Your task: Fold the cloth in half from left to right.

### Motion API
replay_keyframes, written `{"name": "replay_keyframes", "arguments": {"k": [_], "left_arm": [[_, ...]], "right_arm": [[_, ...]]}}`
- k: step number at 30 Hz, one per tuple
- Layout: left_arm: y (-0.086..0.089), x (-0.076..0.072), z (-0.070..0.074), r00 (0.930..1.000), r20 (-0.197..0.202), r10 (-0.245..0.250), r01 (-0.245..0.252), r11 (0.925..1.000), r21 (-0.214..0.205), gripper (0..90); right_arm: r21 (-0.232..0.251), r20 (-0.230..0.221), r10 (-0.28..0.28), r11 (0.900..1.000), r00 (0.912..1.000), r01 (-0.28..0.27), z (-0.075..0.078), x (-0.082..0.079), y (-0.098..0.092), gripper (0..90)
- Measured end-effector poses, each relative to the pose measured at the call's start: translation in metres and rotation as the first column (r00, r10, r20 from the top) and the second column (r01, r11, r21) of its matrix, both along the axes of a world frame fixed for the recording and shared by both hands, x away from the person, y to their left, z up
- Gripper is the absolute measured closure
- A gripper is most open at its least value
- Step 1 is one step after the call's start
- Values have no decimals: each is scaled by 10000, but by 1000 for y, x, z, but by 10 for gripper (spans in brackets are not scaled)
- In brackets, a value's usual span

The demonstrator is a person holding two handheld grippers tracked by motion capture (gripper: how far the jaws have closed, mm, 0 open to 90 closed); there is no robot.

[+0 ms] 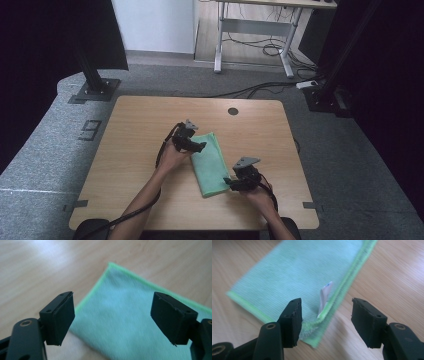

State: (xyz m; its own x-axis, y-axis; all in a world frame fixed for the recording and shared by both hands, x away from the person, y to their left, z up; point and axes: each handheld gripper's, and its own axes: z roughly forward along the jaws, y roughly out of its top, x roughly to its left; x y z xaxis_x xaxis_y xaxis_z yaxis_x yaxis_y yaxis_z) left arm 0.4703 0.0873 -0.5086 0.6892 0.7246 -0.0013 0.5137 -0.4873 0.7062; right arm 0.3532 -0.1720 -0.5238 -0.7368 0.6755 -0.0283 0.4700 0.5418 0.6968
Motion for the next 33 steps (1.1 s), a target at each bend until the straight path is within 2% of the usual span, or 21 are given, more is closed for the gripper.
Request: {"name": "replay_keyframes", "arguments": {"k": [6,12,19,24,30,32,33], "left_arm": [[6,-19,-14,9998,-130,-138,142,9995,273,162],[11,-36,-19,10000,-50,-62,63,9998,193,152],[18,-54,-26,9999,-151,32,-30,9999,126,142],[17,-57,-35,9998,-174,97,-91,9994,344,142],[19,-54,-39,9995,-296,124,-122,9999,67,137],[20,-54,-39,9994,-289,163,-162,9999,52,137],[20,-54,-39,9994,-288,179,-178,9998,49,137]], "right_arm": [[40,-175,-432,9991,9989,433,-6,2,-14,399],[-335,-378,-313,9990,9988,300,-13,2,-14,395],[-214,-508,-275,9994,9983,264,-16,3,-15,389],[-196,-390,-317,9993,9987,310,-12,2,-16,388],[638,-166,-300,9975,9994,310,-1,2,-8,348],[526,-268,-90,9986,9996,104,-3,4,-2,335],[298,-303,51,9995,9995,-42,-5,4,1,335]]}}
